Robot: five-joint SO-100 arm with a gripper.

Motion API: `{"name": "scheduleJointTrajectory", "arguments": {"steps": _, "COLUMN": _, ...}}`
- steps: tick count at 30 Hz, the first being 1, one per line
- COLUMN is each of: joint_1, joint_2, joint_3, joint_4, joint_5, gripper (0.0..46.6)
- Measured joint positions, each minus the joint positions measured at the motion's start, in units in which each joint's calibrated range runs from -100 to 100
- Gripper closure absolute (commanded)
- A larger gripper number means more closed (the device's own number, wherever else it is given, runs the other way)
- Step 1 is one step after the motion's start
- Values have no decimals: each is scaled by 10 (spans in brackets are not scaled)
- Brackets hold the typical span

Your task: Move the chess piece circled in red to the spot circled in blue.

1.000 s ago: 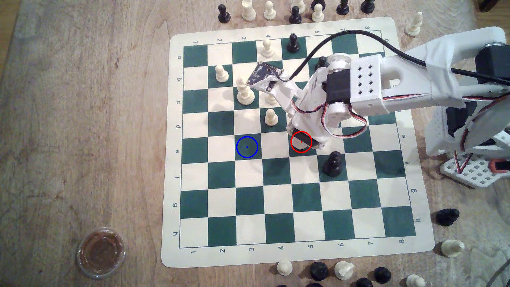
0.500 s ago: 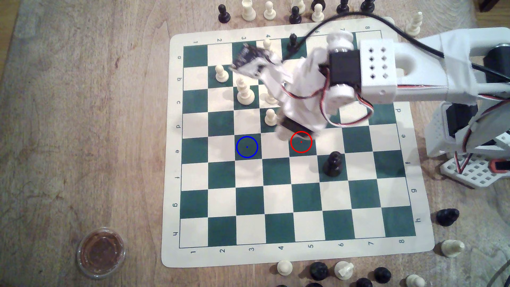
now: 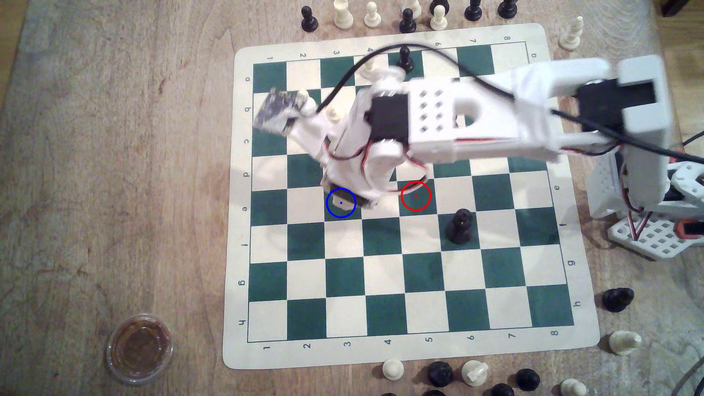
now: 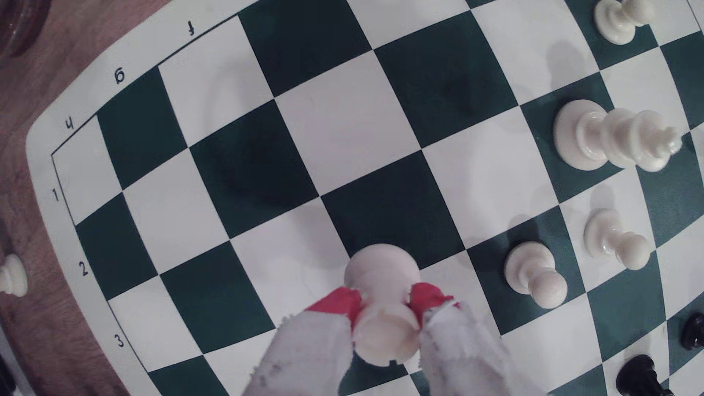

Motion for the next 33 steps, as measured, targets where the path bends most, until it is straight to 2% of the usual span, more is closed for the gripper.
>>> {"name": "scheduleJointTrajectory", "arguments": {"steps": 10, "joint_1": 1, "joint_2": 80, "joint_3": -68, "joint_4": -5, "joint_5": 0, "gripper": 407}}
{"name": "scheduleJointTrajectory", "arguments": {"steps": 33, "joint_1": 10, "joint_2": 128, "joint_3": -113, "joint_4": -5, "joint_5": 0, "gripper": 403}}
